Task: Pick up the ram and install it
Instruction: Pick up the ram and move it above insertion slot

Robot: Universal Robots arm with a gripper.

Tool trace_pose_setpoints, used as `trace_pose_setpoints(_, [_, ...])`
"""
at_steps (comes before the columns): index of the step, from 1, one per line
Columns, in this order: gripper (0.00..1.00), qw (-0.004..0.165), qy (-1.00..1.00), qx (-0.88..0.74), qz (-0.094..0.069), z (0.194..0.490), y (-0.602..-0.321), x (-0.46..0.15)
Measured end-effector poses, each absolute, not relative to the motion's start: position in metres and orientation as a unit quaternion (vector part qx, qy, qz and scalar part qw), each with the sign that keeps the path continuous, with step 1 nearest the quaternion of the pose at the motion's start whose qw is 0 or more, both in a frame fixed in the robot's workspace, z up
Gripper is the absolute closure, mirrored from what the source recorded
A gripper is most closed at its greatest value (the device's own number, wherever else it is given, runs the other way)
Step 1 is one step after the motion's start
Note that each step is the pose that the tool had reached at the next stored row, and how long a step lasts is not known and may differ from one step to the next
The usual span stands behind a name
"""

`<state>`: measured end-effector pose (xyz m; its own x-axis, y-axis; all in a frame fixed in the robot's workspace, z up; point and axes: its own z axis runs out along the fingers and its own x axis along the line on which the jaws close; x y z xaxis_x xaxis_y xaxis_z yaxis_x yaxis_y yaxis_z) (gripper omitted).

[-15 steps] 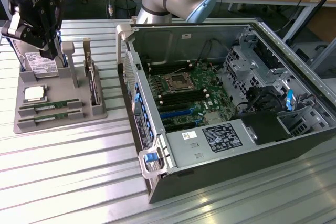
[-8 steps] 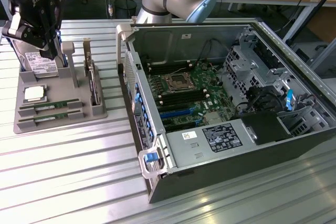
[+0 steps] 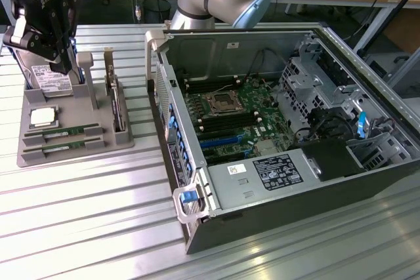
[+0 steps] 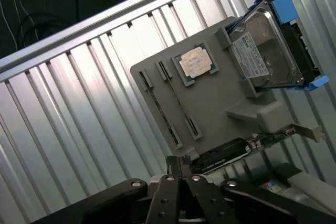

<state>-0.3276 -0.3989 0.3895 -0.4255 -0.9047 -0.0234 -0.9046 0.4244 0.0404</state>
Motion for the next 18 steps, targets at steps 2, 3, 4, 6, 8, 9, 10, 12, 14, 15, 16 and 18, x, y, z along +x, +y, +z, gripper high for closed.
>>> trace_pose_setpoints(2, [0.9,0.001,-0.843,0.537,-0.023,0.3895,-0.3989,-0.3276])
trace_pose_setpoints(3, [0.9,0.001,-0.843,0.538,-0.023,0.3895,-0.3989,-0.3276])
trace_pose_setpoints(4, [0.9,0.001,-0.843,0.538,-0.023,0.3895,-0.3989,-0.3276])
trace_pose_setpoints(6, [0.9,0.001,-0.842,0.538,-0.023,0.3895,-0.3989,-0.3276])
trace_pose_setpoints(8, [0.9,0.001,-0.842,0.54,-0.023,0.3895,-0.3989,-0.3276])
trace_pose_setpoints(9, [0.9,0.001,-0.841,0.54,-0.023,0.3895,-0.3989,-0.3276])
trace_pose_setpoints(10, [0.9,0.001,-0.841,0.541,-0.023,0.3895,-0.3989,-0.3276])
trace_pose_setpoints(12, [0.9,0.001,-0.84,0.542,-0.023,0.3895,-0.3989,-0.3276])
trace_pose_setpoints(14, [0.9,0.001,-0.839,0.543,-0.023,0.3895,-0.3989,-0.3276])
trace_pose_setpoints(15, [0.9,0.001,-0.837,0.546,-0.023,0.3895,-0.3989,-0.3276])
trace_pose_setpoints(16, [0.9,0.001,-0.836,0.548,-0.023,0.3895,-0.3989,-0.3276])
trace_pose_setpoints(18, [0.9,0.001,-0.833,0.553,-0.023,0.3895,-0.3989,-0.3276])
